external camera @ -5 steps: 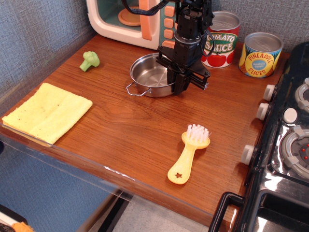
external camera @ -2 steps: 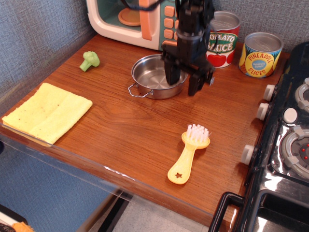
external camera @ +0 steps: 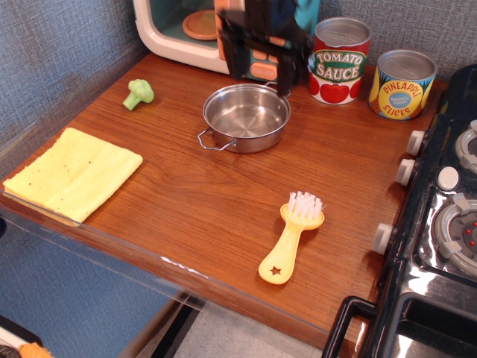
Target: Pick up the pot and put it in front of the microwave.
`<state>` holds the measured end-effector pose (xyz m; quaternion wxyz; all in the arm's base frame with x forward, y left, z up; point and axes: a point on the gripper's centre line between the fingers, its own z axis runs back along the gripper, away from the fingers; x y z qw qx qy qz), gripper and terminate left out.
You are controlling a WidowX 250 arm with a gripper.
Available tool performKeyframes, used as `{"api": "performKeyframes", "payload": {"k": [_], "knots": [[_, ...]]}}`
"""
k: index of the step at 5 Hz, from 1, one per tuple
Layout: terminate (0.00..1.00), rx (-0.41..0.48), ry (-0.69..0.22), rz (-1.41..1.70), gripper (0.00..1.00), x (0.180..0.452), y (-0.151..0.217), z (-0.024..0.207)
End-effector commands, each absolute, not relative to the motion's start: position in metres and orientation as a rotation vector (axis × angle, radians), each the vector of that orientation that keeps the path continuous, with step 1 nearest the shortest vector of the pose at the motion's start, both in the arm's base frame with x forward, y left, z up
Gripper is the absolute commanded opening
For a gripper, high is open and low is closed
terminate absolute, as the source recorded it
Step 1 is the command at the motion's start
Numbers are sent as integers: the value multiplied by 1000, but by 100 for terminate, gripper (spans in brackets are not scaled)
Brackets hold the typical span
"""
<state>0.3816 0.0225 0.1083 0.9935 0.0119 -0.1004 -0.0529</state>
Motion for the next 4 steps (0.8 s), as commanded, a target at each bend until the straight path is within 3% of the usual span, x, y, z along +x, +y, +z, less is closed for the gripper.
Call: {"api": "performKeyframes", "payload": {"k": [1, 3, 4], "knots": [[0, -4, -246, -78, 100, 353, 49, 138], [0, -2, -228, -87, 100, 351, 60, 136], [100, -2, -228, -87, 100, 351, 60, 136]]}}
